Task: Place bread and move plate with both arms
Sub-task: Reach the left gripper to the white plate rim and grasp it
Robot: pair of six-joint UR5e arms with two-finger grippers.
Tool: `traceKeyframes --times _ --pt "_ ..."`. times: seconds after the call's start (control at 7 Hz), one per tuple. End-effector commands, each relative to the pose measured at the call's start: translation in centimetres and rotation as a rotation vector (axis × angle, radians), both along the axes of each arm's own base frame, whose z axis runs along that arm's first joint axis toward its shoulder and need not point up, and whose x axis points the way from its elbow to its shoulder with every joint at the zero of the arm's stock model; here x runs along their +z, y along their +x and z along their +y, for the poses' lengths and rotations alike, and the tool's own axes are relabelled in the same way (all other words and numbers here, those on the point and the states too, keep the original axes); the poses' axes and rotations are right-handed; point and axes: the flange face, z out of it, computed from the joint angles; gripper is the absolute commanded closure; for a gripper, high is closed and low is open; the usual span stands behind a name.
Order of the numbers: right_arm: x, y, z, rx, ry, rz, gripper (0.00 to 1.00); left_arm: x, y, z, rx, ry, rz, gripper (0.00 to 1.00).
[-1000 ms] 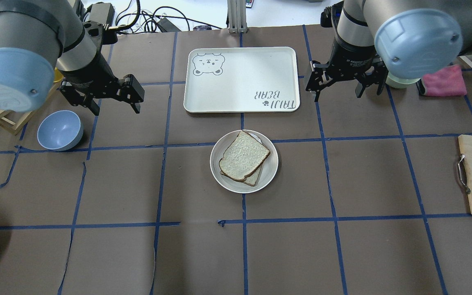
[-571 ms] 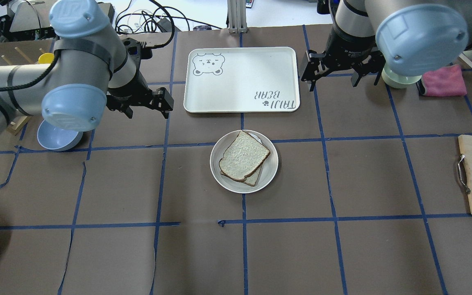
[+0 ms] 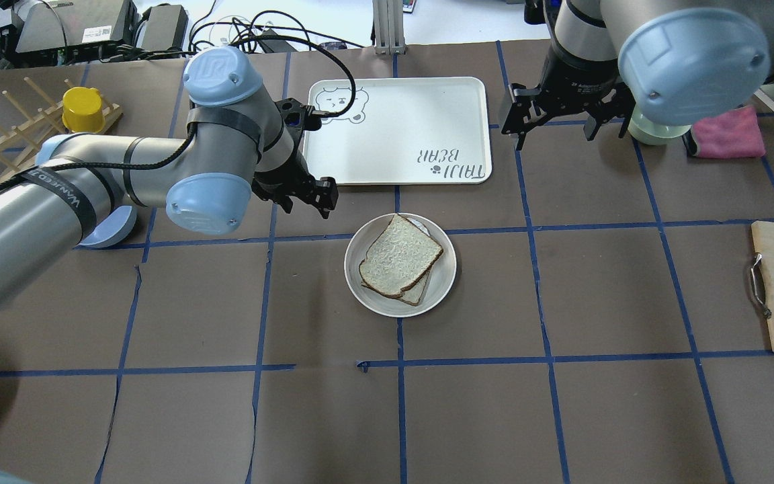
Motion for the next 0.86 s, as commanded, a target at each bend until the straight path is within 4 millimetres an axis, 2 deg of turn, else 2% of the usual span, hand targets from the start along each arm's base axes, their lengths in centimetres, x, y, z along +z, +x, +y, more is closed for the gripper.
traceKeyframes --times 0.0,0.14,0.29,0.43,0.71 --pt "-0.3 -0.3 -0.2 -0.001 0.002 0.005 0.0 -3.7 -2.6 -0.1 -0.093 0.014 0.0 0.29" --pt "0.4 -0.4 0.1 -0.003 -0.002 -0.014 0.0 -4.9 -4.2 0.1 -0.122 0.004 0.004 0.29" --pt "0.2 0.5 0.3 0.004 -0.002 -0.038 0.0 -6.3 -4.9 0.4 -0.133 0.028 0.008 0.29" --pt "0.4 -0.2 0.0 0.011 -0.01 -0.022 0.0 -7.0 -5.9 0.9 -0.15 0.04 0.006 0.32" --pt "2.8 -0.6 -0.5 0.031 -0.086 -0.019 0.0 -7.9 -6.5 1.1 -0.159 0.061 0.043 0.39"
